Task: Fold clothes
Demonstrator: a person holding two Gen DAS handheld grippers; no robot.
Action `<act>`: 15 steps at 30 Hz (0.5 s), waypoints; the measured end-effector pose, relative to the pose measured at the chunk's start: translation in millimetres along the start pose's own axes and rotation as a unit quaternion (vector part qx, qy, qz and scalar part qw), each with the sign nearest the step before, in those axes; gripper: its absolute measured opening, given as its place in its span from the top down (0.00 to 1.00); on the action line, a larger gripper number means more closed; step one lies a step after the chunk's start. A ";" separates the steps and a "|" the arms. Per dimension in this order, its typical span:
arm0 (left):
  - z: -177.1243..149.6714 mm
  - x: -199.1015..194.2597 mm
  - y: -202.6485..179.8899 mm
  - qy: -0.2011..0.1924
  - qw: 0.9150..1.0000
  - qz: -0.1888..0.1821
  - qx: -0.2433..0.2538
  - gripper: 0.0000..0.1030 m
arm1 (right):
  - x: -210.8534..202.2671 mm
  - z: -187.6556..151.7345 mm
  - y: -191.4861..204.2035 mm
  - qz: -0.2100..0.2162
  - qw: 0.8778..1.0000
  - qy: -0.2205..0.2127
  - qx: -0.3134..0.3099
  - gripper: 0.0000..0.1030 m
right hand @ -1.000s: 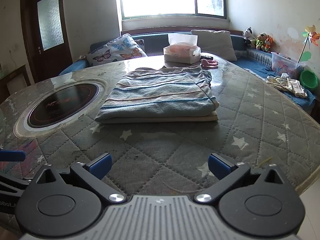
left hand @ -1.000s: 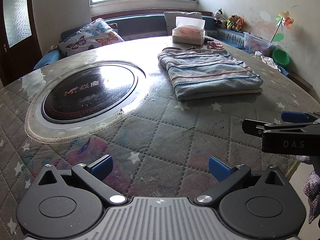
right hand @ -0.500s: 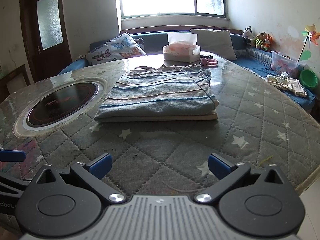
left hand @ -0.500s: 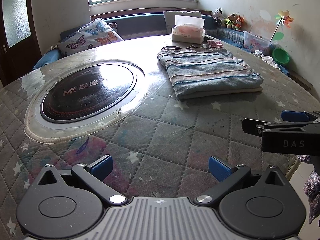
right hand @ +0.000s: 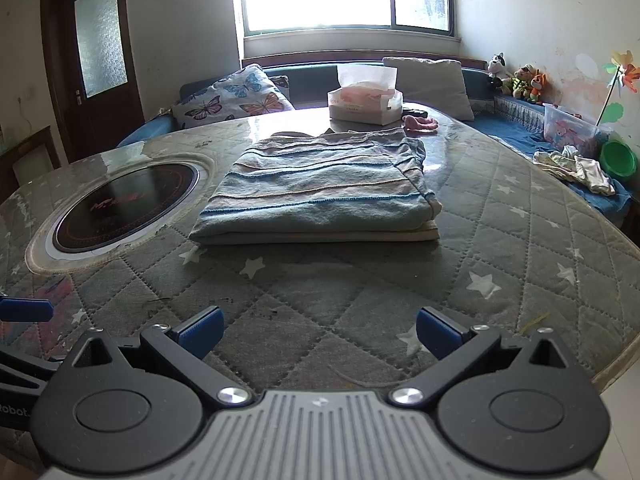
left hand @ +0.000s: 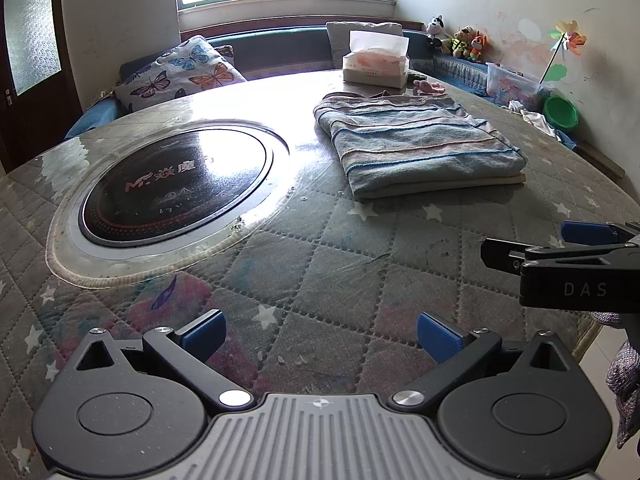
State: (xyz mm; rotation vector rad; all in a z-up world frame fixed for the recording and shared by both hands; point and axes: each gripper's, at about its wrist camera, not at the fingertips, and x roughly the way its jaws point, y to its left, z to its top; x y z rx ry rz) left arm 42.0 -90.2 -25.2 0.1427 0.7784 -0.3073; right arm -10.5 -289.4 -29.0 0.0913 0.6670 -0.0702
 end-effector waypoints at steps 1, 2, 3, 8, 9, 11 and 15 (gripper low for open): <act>0.0 0.2 0.1 0.000 1.000 0.000 0.000 0.00 | 0.2 0.0 0.2 0.000 1.000 0.000 0.000 0.00; 0.1 0.4 0.1 0.000 1.000 0.000 0.000 0.00 | 0.3 0.1 0.4 0.000 1.000 0.000 0.000 0.00; 0.2 0.6 0.0 0.000 1.000 0.000 0.000 0.00 | 0.5 0.0 0.4 0.000 1.000 0.000 0.000 0.00; 0.3 1.1 0.0 0.000 1.000 -0.002 0.000 0.00 | 1.4 -0.5 0.5 0.000 1.000 0.002 0.000 0.00; 0.4 1.1 -0.1 0.000 1.000 -0.002 0.001 0.00 | 1.4 -0.4 0.4 -0.001 1.000 0.002 0.000 0.00; 0.6 1.4 -0.5 0.000 1.000 -0.003 0.002 0.00 | 1.4 -0.2 0.6 -0.001 1.000 0.002 -0.001 0.00; 1.7 2.5 -0.9 -0.001 1.000 -0.002 0.004 0.00 | 2.0 0.6 0.6 -0.002 1.000 0.002 -0.001 0.00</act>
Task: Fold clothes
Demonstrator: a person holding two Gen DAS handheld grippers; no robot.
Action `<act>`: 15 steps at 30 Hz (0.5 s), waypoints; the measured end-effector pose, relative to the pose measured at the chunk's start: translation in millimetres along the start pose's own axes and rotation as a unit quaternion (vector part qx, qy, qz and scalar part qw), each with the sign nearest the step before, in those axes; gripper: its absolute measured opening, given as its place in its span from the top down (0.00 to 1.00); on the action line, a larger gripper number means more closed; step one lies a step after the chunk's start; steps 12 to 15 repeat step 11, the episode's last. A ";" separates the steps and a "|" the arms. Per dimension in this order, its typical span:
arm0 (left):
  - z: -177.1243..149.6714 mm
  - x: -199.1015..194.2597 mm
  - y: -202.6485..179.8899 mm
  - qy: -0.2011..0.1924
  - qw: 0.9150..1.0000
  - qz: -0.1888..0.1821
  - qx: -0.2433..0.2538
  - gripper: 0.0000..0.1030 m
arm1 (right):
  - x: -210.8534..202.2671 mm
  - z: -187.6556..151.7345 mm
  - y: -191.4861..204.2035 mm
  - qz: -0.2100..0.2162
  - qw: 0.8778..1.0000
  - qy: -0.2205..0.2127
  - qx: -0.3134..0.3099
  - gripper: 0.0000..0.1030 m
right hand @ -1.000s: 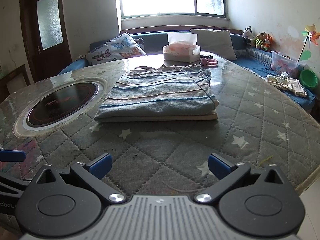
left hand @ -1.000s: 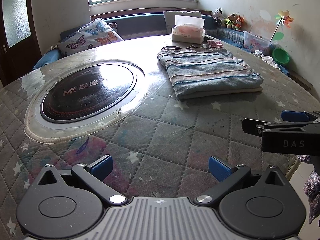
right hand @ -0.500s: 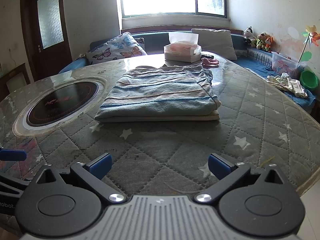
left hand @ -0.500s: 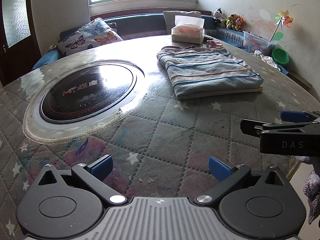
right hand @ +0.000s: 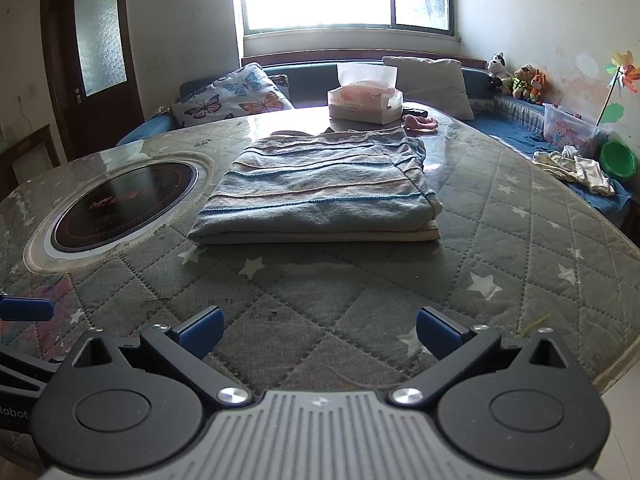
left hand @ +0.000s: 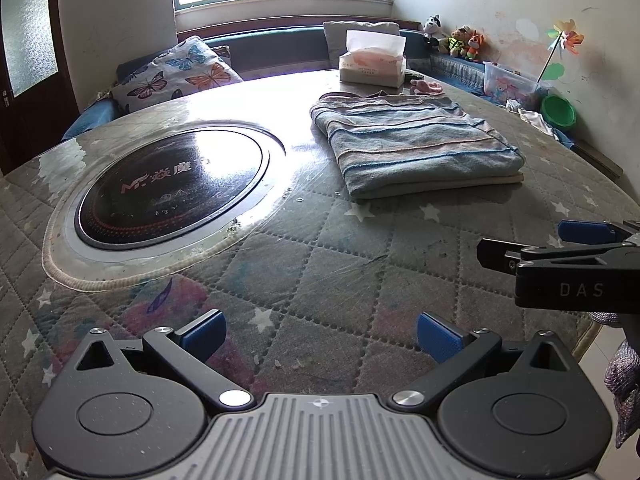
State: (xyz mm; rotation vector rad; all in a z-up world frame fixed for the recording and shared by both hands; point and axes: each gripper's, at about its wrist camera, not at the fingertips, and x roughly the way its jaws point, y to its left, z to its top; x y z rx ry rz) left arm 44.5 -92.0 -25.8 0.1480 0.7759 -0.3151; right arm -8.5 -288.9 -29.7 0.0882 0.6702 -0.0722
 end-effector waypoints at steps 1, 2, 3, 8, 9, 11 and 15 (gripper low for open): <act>0.6 0.2 0.2 0.000 1.000 0.000 0.001 0.00 | 0.3 0.4 0.1 0.000 1.000 0.000 0.000 0.00; 1.4 0.2 0.6 -0.001 1.000 0.001 0.001 0.00 | 0.7 0.9 0.1 0.000 1.000 0.000 -0.001 0.00; 2.2 0.3 1.1 -0.002 1.000 0.001 0.000 0.00 | 1.0 1.3 0.2 0.000 1.000 0.000 -0.001 0.00; 5.2 2.2 2.2 -0.006 1.000 0.005 0.002 0.00 | 3.2 3.9 1.8 -0.001 1.000 -0.001 -0.003 0.00; 5.7 2.8 2.3 -0.006 1.000 0.005 0.003 0.00 | 4.1 4.7 2.1 0.000 1.000 -0.001 -0.003 0.00; 6.5 4.2 2.7 -0.006 1.000 0.003 0.004 0.00 | 5.7 5.5 2.3 -0.001 1.000 0.000 -0.003 0.00; 6.5 4.2 2.7 -0.006 1.000 0.003 0.004 0.00 | 5.7 5.5 2.3 -0.001 1.000 0.000 -0.003 0.00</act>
